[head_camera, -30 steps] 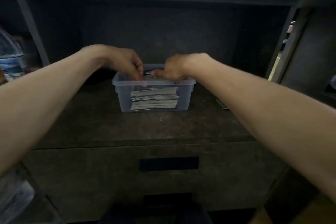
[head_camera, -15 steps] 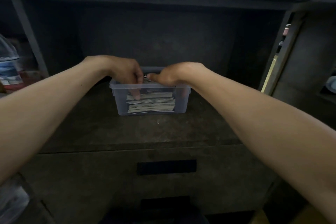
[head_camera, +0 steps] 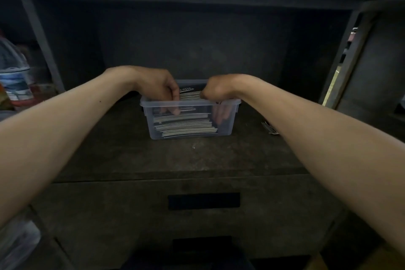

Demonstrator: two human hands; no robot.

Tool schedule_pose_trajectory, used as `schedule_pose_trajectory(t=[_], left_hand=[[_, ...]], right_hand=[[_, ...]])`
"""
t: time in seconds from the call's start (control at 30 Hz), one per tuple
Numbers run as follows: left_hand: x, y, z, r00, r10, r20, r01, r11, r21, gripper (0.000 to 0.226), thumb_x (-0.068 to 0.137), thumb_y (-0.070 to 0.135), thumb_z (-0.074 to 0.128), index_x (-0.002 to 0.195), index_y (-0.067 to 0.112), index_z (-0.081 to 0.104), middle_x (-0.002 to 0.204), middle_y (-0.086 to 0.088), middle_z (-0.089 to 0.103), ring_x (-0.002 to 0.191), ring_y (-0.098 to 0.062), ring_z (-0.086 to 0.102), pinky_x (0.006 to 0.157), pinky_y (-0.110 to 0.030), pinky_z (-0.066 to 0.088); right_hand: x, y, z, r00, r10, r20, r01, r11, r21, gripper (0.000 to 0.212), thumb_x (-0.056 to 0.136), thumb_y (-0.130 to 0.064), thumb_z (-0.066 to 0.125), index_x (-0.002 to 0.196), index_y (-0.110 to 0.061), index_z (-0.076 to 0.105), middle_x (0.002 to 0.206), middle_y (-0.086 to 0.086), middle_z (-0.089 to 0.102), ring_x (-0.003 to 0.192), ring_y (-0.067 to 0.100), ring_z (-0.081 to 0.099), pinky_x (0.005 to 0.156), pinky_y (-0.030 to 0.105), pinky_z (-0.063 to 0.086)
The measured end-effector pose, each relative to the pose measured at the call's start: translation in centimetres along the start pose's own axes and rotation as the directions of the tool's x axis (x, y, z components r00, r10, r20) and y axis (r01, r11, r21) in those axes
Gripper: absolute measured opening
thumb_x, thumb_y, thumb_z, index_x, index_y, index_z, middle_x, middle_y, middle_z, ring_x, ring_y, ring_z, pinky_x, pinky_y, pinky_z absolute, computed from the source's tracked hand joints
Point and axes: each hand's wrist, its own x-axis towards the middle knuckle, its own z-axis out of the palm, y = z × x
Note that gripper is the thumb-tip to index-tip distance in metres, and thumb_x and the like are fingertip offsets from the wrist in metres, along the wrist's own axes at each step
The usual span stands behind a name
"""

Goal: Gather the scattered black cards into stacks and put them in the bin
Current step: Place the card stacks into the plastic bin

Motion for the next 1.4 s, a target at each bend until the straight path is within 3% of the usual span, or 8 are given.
schedule_pose_trajectory(t=[0.13, 0.23, 0.4, 0.5, 0.8, 1.03, 1.27, 1.4], left_hand=[[-0.6, 1.0, -0.1, 1.000, -0.014, 0.011, 0.014, 1.000, -0.013, 0.052, 0.044, 0.063, 0.086, 0.087, 0.035, 0.075, 0.091, 0.004, 0.079, 0.084, 0.000, 0.072, 0.097, -0.037, 0.048], [-0.6, 1.8, 0.4, 0.999, -0.023, 0.024, 0.022, 0.999, 0.045, 0.042, 0.051, 0.057, 0.085, 0.086, 0.036, 0.076, 0.091, 0.006, 0.078, 0.084, -0.002, 0.072, 0.099, -0.041, 0.050], [-0.6, 1.9, 0.8, 0.999, -0.031, -0.016, 0.031, 0.999, 0.039, 0.025, 0.066, 0.047, 0.084, 0.086, 0.034, 0.076, 0.090, 0.010, 0.077, 0.084, -0.005, 0.073, 0.098, -0.042, 0.052], [-0.8, 1.9, 0.9, 0.999, -0.033, -0.035, 0.035, 0.998, 0.056, 0.039, 0.057, 0.056, 0.082, 0.088, 0.034, 0.076, 0.093, 0.006, 0.077, 0.092, -0.011, 0.071, 0.098, -0.041, 0.051], [-0.6, 1.0, 1.1, 0.990, 0.035, -0.135, -0.031, 0.999, 0.029, 0.012, 0.081, 0.047, 0.077, 0.088, 0.038, 0.076, 0.089, 0.014, 0.077, 0.083, 0.001, 0.071, 0.087, -0.031, 0.052], [0.9, -0.6, 2.7, 0.821, 0.194, -0.537, -0.163, 0.981, 0.105, 0.013, 0.084, 0.031, 0.078, 0.089, 0.035, 0.066, 0.092, 0.011, 0.066, 0.082, -0.005, 0.064, 0.070, -0.019, 0.048], [2.5, -1.2, 2.6, 0.905, 0.114, -0.410, -0.073, 0.991, 0.115, 0.040, 0.090, 0.027, 0.066, 0.130, 0.028, 0.063, 0.114, 0.014, 0.054, 0.104, -0.006, 0.052, 0.087, -0.024, 0.037], [2.4, -1.0, 2.3, 0.894, 0.128, -0.430, -0.100, 0.991, 0.087, 0.034, 0.090, 0.025, 0.067, 0.124, 0.030, 0.066, 0.113, 0.016, 0.057, 0.102, -0.003, 0.054, 0.085, -0.018, 0.039]], right_hand=[[-0.2, 0.1, 0.1, 0.994, -0.045, -0.102, 0.023, 0.978, -0.208, 0.039, 0.102, -0.038, 0.040, 0.109, -0.009, 0.064, 0.086, 0.011, 0.075, 0.075, 0.022, 0.074, 0.061, 0.031, 0.056], [-1.1, -0.7, -0.3, 0.999, -0.007, 0.049, 0.015, 0.984, -0.179, 0.032, 0.102, -0.032, 0.041, 0.094, -0.007, 0.060, 0.067, 0.013, 0.073, 0.063, 0.024, 0.073, 0.056, 0.034, 0.061], [-1.9, -0.6, -0.1, 0.973, 0.030, 0.229, -0.025, 0.999, -0.027, 0.044, 0.101, -0.032, 0.038, 0.122, 0.003, 0.055, 0.101, 0.024, 0.072, 0.093, 0.032, 0.072, 0.090, 0.047, 0.055], [-1.9, -0.6, 0.6, 0.983, 0.008, 0.184, 0.000, 0.999, -0.045, 0.038, 0.102, -0.022, 0.033, 0.125, 0.004, 0.048, 0.095, 0.024, 0.073, 0.088, 0.032, 0.073, 0.090, 0.048, 0.055], [-2.3, -0.5, -0.1, 0.975, 0.016, 0.221, -0.023, 0.999, 0.032, 0.049, 0.100, -0.025, 0.029, 0.119, 0.009, 0.058, 0.101, 0.028, 0.070, 0.096, 0.034, 0.071, 0.096, 0.045, 0.053], [-0.4, 0.0, -0.1, 0.939, -0.101, -0.329, 0.048, 0.985, -0.164, 0.027, 0.101, -0.028, 0.040, 0.110, -0.010, 0.059, 0.086, 0.006, 0.061, 0.074, 0.018, 0.063, 0.060, 0.030, 0.051], [-0.1, 0.6, -0.1, 0.993, -0.027, -0.119, 0.073, 0.912, 0.403, 0.030, 0.097, -0.008, 0.045, 0.126, -0.016, 0.045, 0.121, 0.020, 0.051, 0.102, 0.043, 0.060, 0.069, 0.056, 0.059], [-1.4, 1.3, -1.2, 0.982, -0.063, -0.179, 0.122, 0.930, 0.346, 0.025, 0.100, -0.012, 0.042, 0.124, -0.008, 0.048, 0.121, 0.020, 0.056, 0.097, 0.034, 0.063, 0.059, 0.040, 0.060]])
